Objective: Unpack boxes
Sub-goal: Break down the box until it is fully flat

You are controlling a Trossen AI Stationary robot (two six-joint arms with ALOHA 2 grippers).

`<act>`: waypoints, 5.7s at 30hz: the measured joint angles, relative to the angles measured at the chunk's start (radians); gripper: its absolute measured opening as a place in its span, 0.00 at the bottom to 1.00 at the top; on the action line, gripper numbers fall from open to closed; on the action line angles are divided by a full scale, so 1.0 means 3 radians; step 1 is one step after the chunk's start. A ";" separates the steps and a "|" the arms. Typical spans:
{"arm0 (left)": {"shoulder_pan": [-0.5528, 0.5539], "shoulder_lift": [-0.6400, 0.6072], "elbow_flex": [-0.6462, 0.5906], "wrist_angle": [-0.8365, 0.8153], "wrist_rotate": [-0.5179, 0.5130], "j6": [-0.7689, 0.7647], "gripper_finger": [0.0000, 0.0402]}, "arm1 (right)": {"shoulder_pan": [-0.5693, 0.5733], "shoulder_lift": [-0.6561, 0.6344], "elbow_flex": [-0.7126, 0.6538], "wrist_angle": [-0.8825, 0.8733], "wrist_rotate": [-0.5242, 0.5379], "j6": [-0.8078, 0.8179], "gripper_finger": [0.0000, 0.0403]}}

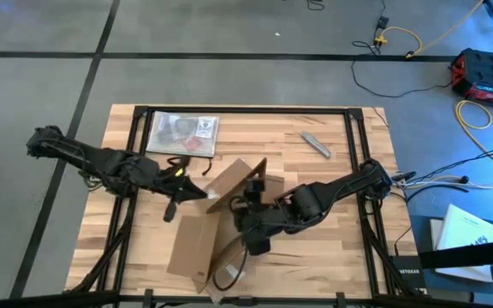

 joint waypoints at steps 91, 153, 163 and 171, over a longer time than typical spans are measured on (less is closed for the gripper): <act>0.0338 0.0366 -0.1806 0.1642 0.0101 -0.0851 0.00 | 0.0290 -0.1255 -0.5108 0.5100 0.0745 0.1190 0.85; 0.0169 0.0973 -0.1179 0.3135 0.0022 -0.0544 0.00 | -0.0170 -0.0870 -0.3234 0.4677 0.1031 0.0001 0.80; 0.0346 0.1057 -0.1185 0.3142 -0.0045 -0.0494 0.00 | -0.0267 -0.0869 -0.3215 0.4600 0.0943 0.0101 0.80; 0.0385 0.1168 -0.1190 0.2978 -0.0063 -0.0638 0.00 | -0.0294 -0.0862 -0.3222 0.4341 0.0876 0.0182 0.80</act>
